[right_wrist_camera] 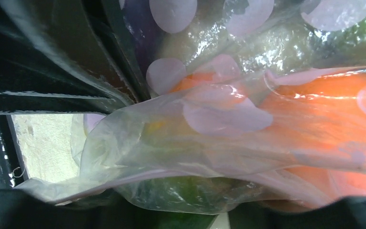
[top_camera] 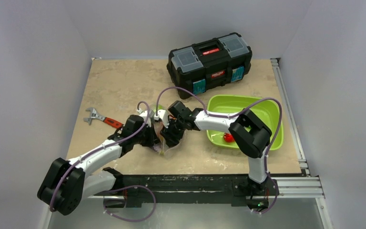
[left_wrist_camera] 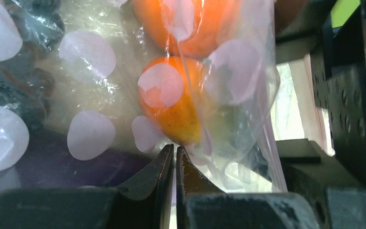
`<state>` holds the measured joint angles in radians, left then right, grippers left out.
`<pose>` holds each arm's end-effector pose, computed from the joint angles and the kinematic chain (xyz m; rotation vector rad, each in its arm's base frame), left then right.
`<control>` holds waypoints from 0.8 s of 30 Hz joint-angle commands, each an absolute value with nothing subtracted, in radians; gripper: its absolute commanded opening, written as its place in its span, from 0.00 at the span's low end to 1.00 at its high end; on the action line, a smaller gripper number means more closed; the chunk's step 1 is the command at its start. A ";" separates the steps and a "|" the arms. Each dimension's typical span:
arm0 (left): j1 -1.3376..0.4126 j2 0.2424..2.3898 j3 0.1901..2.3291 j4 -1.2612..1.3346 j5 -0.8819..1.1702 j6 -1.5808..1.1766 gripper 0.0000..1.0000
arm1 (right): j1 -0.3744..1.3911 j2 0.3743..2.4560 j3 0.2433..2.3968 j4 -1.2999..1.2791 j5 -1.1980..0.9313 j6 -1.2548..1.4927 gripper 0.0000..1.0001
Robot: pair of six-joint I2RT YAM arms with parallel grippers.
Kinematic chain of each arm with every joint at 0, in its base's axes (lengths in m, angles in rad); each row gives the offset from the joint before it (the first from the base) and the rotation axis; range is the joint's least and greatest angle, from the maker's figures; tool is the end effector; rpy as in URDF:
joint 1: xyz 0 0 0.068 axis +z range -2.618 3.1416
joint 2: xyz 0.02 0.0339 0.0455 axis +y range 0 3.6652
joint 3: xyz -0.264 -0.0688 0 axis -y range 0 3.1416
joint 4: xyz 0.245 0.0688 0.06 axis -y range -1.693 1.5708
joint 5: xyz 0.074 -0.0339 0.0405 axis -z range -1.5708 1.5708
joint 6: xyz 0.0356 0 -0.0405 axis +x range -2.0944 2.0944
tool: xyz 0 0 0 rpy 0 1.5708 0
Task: Open the zip-top bag and remove the fake food
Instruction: Pick up the fake fruit from the zipper food storage bag.
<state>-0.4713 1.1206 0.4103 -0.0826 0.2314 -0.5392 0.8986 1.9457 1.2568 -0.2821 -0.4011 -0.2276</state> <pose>0.1801 -0.1009 0.1595 0.0337 2.4696 -0.7403 0.2408 0.3249 0.1616 -1.5274 2.1131 0.7644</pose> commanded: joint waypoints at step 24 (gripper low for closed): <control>-0.472 0.573 0.392 -0.322 0.126 -0.579 0.49 | 0.852 1.649 1.274 -0.621 -0.414 -0.739 0.04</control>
